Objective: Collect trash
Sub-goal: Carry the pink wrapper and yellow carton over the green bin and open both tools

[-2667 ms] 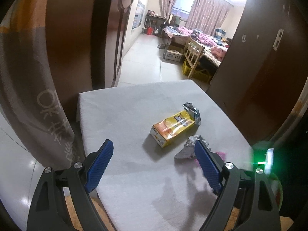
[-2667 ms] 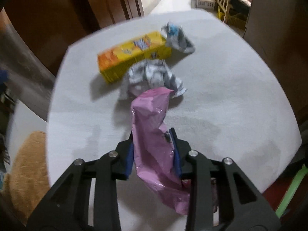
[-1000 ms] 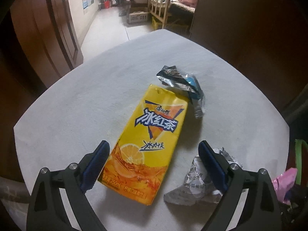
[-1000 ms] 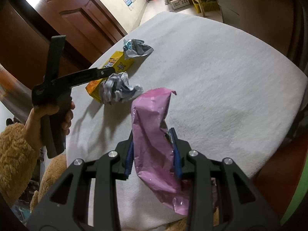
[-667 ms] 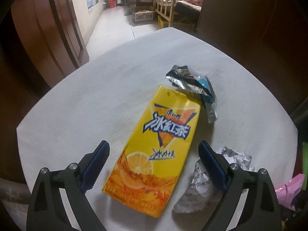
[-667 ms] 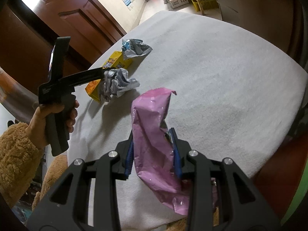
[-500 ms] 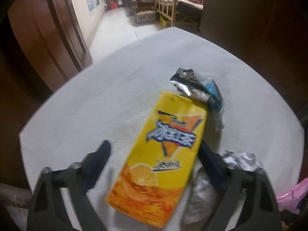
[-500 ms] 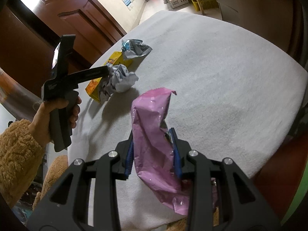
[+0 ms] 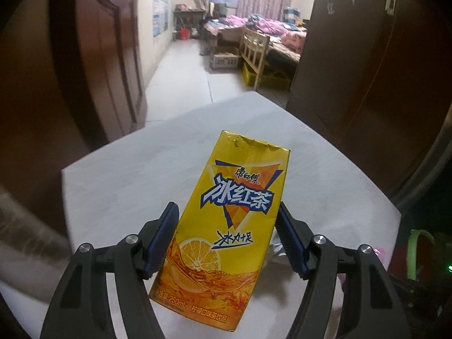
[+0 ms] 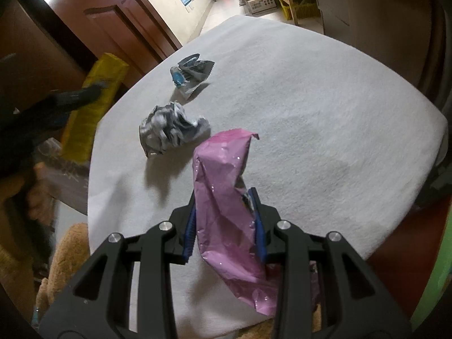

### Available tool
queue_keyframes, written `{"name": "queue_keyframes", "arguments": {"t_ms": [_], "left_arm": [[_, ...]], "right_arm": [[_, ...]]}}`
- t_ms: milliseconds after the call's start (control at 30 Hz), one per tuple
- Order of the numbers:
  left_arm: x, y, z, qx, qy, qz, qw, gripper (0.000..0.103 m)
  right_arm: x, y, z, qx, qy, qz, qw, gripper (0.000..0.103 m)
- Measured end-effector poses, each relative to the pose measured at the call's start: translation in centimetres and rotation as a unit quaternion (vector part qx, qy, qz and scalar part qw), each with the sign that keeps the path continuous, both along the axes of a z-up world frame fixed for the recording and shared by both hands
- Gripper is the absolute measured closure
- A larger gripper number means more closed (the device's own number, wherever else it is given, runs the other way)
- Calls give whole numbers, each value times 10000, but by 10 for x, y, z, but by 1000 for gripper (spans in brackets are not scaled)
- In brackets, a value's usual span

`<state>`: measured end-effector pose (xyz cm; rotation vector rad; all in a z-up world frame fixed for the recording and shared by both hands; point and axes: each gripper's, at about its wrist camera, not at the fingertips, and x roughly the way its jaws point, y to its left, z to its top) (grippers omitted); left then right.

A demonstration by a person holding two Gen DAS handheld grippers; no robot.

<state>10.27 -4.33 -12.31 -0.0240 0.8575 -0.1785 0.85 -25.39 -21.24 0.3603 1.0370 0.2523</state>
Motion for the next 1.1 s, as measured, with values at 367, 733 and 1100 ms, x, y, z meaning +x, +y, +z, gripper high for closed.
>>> {"name": "queue_keyframes", "arguments": {"t_ms": [367,733,1100], "left_arm": [[-75,6,44,-171,-490,175,9985,37],[-119,0,102,-309,-1195,-17,9924,37],[-142,-9,121,-280,-1471,-150,9886,37]], "right_arm": [[-21,6,53,-318,-515,-177,9980,70],[-70,-5,178,15,-1908,-435,9807,70],[-101,-4,216,125,-2409,-384,9697,70]]}}
